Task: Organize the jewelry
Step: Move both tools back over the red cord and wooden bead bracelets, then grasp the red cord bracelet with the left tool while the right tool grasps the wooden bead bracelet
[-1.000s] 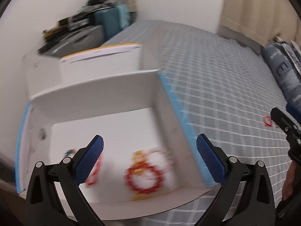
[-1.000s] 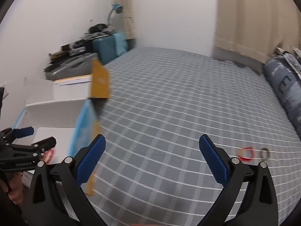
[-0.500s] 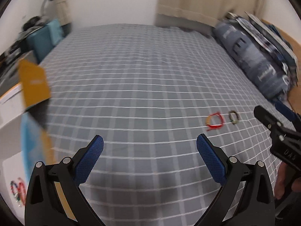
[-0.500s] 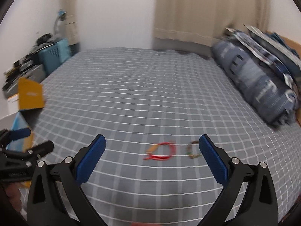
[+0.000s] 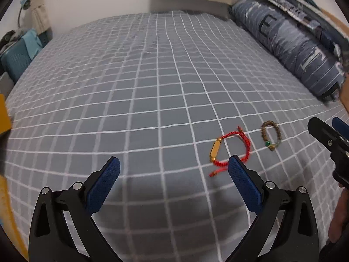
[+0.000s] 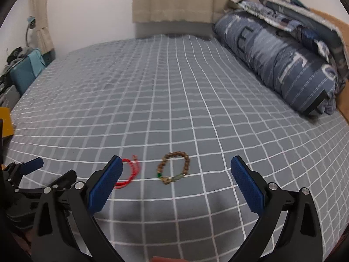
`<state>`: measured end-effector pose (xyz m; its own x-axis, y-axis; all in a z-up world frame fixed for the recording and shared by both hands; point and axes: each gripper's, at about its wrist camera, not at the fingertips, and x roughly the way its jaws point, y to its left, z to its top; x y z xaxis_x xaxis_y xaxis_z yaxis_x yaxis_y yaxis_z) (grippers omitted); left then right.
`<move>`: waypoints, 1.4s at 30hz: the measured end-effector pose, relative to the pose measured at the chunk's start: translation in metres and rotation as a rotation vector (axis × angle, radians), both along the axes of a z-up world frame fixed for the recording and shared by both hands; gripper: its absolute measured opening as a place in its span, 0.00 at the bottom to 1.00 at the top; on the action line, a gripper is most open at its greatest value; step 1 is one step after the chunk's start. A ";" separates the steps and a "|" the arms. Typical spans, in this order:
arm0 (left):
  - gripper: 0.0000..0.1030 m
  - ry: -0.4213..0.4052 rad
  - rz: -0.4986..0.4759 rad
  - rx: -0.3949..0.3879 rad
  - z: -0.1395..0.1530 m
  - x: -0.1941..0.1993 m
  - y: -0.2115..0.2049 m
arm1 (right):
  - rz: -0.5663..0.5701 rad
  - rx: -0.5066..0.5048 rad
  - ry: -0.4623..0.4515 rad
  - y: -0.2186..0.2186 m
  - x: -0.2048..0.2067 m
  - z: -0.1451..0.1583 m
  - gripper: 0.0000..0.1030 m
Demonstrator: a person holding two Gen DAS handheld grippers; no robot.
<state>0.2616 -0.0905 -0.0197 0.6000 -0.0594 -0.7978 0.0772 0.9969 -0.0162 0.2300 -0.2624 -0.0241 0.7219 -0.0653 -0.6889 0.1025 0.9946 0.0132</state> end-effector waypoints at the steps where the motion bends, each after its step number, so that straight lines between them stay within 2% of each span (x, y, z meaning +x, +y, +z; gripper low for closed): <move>1: 0.94 -0.004 0.005 0.011 -0.008 0.005 -0.004 | -0.004 0.002 0.006 -0.003 0.004 -0.006 0.93; 6: 0.94 -0.014 0.027 0.022 -0.038 0.024 -0.008 | -0.033 -0.015 0.045 -0.014 0.028 -0.050 0.93; 9: 0.94 0.000 0.030 -0.036 -0.051 0.030 -0.005 | -0.055 -0.022 0.063 -0.018 0.036 -0.073 0.93; 12: 0.93 -0.027 0.002 -0.044 -0.051 0.029 -0.008 | -0.053 0.024 0.078 -0.021 0.039 -0.093 0.93; 15: 0.91 -0.063 -0.016 -0.055 -0.049 0.026 -0.014 | -0.056 0.061 0.065 -0.025 0.038 -0.095 0.93; 19: 0.91 -0.046 -0.042 -0.019 -0.054 0.030 -0.022 | -0.059 0.058 0.048 -0.024 0.035 -0.094 0.92; 21: 0.90 -0.046 -0.044 -0.010 -0.055 0.030 -0.023 | -0.055 0.063 0.041 -0.024 0.034 -0.093 0.84; 25: 0.79 -0.054 -0.033 -0.011 -0.055 0.028 -0.022 | -0.059 0.080 0.030 -0.025 0.033 -0.093 0.75; 29: 0.63 -0.071 -0.051 0.013 -0.056 0.024 -0.027 | -0.073 0.104 0.028 -0.028 0.034 -0.093 0.59; 34: 0.51 -0.083 -0.068 0.017 -0.056 0.021 -0.027 | -0.076 0.099 0.034 -0.028 0.035 -0.094 0.39; 36: 0.43 -0.086 -0.060 0.007 -0.056 0.021 -0.024 | -0.070 0.102 0.031 -0.027 0.034 -0.094 0.25; 37: 0.38 -0.086 -0.058 0.002 -0.055 0.022 -0.024 | -0.071 0.102 0.030 -0.027 0.034 -0.095 0.24; 39: 0.31 -0.086 -0.051 -0.009 -0.056 0.021 -0.022 | -0.070 0.106 0.027 -0.028 0.034 -0.095 0.13; 42: 0.17 -0.088 -0.044 -0.012 -0.055 0.021 -0.022 | -0.067 0.111 0.018 -0.028 0.033 -0.095 0.09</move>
